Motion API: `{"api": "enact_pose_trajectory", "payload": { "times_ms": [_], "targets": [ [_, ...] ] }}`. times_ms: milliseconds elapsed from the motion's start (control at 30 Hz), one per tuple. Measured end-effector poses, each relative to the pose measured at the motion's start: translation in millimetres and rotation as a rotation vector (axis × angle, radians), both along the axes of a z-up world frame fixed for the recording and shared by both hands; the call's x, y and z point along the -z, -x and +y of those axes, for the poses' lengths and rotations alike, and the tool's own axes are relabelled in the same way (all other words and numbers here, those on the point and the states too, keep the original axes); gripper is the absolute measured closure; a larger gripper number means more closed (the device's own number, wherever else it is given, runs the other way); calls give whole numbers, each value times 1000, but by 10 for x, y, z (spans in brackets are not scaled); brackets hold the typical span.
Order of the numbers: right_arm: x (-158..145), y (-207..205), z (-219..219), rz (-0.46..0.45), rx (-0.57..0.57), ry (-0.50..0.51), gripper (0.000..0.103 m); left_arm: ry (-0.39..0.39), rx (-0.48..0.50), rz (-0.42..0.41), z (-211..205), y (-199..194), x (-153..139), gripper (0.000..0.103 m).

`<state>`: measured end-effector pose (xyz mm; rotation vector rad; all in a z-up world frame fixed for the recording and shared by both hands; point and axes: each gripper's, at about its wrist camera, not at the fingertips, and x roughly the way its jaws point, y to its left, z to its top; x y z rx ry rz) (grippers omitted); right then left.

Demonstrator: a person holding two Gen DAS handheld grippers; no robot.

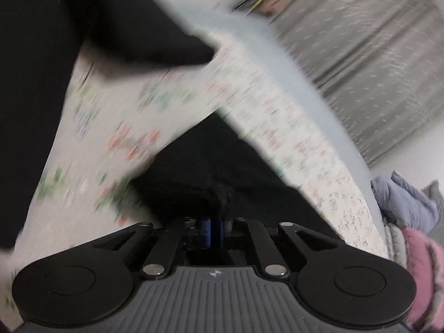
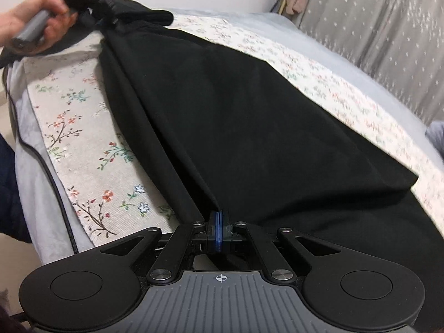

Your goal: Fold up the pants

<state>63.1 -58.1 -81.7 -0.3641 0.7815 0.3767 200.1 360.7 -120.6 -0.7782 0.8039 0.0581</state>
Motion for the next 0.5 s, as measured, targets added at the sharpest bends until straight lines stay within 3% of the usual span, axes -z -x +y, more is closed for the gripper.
{"api": "enact_pose_trajectory", "payload": {
  "times_ms": [67,200,267,333,400,467,500],
  "targets": [
    [-12,4,-7,11,-3,-4,103,17,-2,33,37,46,21,82],
    [-80,38,-92,20,-3,-9,92,-85,-12,77,-75,155,-77,81],
    [-155,62,-260,38,27,-68,88,-132,-12,97,-132,198,-112,79],
    [-256,80,-581,57,96,-157,77,-173,-3,111,-152,189,-124,73],
    [-327,92,-959,52,209,-217,46,-207,11,120,-159,175,-134,64],
    [-386,134,-1437,33,369,-302,34,-190,-6,117,-97,191,-140,56],
    [-403,168,-1734,33,462,-377,34,-176,-21,118,-82,168,-138,45]
  ]
}}
